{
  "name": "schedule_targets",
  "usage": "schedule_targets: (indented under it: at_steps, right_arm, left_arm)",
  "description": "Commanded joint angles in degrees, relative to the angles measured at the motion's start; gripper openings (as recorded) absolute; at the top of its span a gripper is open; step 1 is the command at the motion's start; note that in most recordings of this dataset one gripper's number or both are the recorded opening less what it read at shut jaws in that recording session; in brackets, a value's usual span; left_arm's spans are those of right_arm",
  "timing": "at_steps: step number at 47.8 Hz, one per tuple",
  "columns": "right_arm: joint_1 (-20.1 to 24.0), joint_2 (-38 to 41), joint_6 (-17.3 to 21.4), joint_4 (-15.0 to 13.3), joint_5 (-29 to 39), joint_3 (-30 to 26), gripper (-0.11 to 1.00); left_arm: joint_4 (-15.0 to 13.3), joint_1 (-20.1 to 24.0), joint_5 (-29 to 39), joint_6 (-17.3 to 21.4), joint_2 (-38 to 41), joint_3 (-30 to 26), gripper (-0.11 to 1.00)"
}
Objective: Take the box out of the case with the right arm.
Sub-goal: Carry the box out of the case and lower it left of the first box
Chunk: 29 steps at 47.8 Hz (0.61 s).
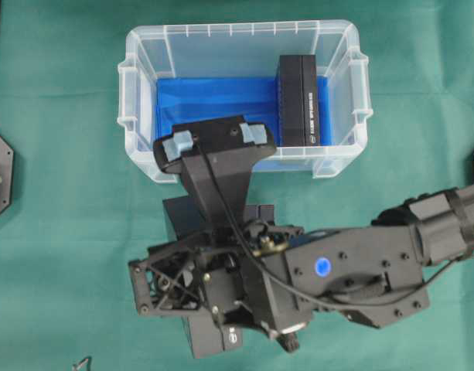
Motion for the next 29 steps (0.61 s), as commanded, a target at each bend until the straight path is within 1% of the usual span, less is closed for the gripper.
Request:
schedule_targets:
  at_steps: [1, 12, 21, 29]
  right_arm:
    - [-0.26, -3.16, 0.00, -0.79, -0.09, -1.85, 0.68]
    - [-0.62, -1.32, 0.35, -0.26, -0.35, -1.76, 0.68]
    - [-1.14, 1.05, 0.44, 1.93, -0.26, -1.32, 0.68]
    - [-1.76, 2.81, 0.18, 3.08, -0.44, 0.18, 0.68]
  left_arm:
    - [0.18, 0.18, -0.26, -0.09, 0.18, -0.79, 0.03]
    - [0.18, 0.18, -0.26, -0.18, 0.18, -0.79, 0.03]
    - [0.18, 0.18, -0.26, 0.00, 0.18, -0.79, 0.03]
    - [0.18, 0.18, -0.26, 0.00, 0.18, -0.79, 0.03]
